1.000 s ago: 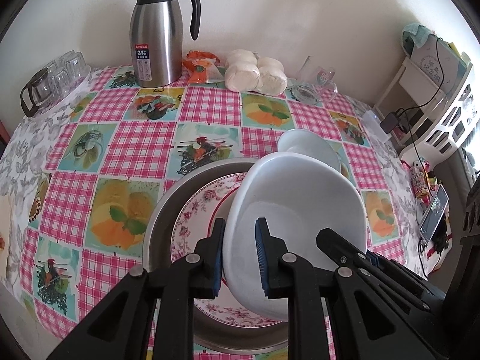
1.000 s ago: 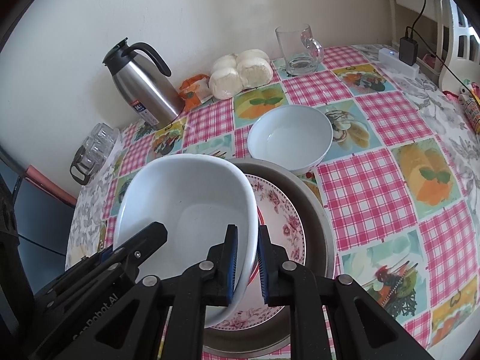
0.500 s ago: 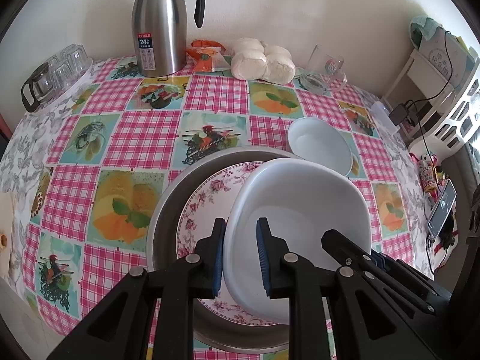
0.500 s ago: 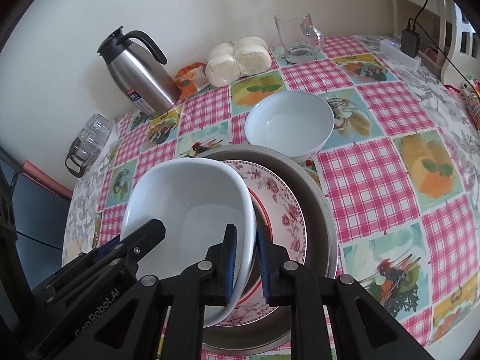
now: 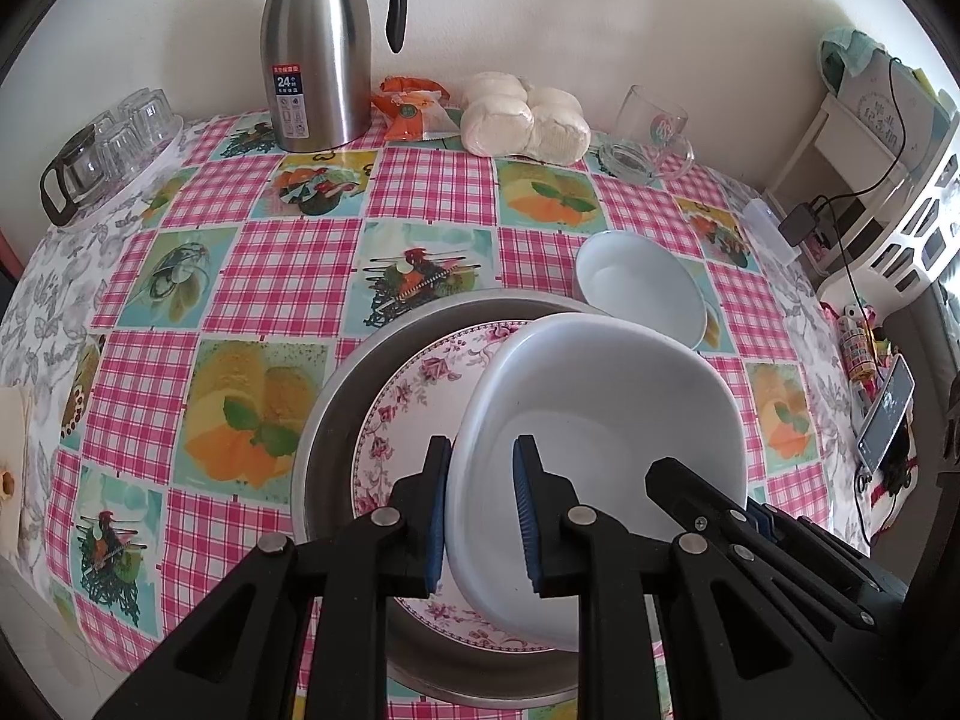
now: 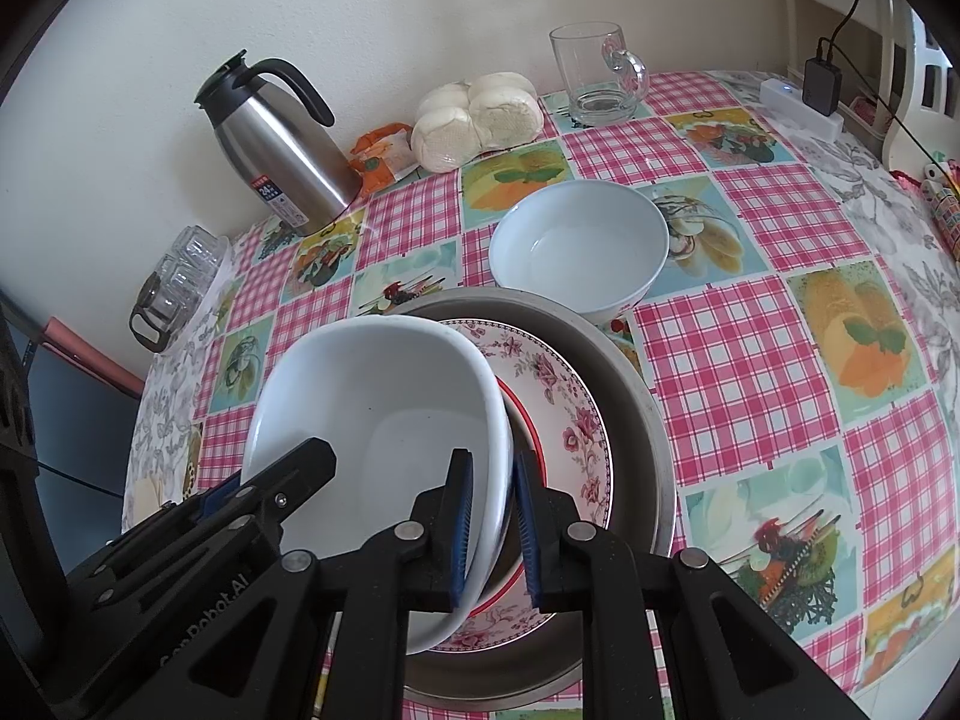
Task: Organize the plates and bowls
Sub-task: 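Lower the square bowl onto the red-rimmed bowl and open the right gripper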
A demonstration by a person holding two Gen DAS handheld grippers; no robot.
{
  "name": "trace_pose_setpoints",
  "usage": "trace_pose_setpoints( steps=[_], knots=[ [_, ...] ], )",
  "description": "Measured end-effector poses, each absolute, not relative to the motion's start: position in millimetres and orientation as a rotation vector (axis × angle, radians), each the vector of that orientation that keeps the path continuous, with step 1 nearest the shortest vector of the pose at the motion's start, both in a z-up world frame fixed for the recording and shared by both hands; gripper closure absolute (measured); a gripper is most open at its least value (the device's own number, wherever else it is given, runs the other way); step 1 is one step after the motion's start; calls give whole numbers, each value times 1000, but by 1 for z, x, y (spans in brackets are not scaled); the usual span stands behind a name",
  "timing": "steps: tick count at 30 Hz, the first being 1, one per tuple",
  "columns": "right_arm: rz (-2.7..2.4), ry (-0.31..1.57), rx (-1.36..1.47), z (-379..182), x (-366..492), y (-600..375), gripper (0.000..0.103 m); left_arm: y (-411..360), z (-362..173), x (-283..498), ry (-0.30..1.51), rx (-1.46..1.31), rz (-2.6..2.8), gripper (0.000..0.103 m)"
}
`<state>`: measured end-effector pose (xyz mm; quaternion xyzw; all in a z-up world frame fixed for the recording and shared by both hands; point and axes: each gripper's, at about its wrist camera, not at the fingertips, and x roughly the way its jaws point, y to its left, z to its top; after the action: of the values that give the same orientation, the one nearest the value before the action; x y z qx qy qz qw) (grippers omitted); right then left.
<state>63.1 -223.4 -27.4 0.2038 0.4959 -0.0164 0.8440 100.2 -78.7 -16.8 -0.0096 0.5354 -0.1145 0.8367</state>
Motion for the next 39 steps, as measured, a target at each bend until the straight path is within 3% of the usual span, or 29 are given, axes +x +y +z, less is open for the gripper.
trace_pose_setpoints(
  steps=[19, 22, 26, 31, 39],
  knots=[
    [-24, 950, 455, 3, 52, -232, 80, -65, 16, 94, 1044, -45, -236, 75],
    [-27, 926, 449, 11, 49, -232, 80, -64, 21, 93, 1028, -51, -229, 65],
    [-36, 918, 443, 14, 49, -233, 80, -59, 25, 93, 1013, -69, -215, 63],
    [-68, 927, 433, 11, 49, -236, 80, -48, 22, 96, 1027, -110, -166, 50],
    [-109, 926, 422, 10, 50, -242, 44, -34, 14, 101, 1060, -182, -124, 32]
  ],
)
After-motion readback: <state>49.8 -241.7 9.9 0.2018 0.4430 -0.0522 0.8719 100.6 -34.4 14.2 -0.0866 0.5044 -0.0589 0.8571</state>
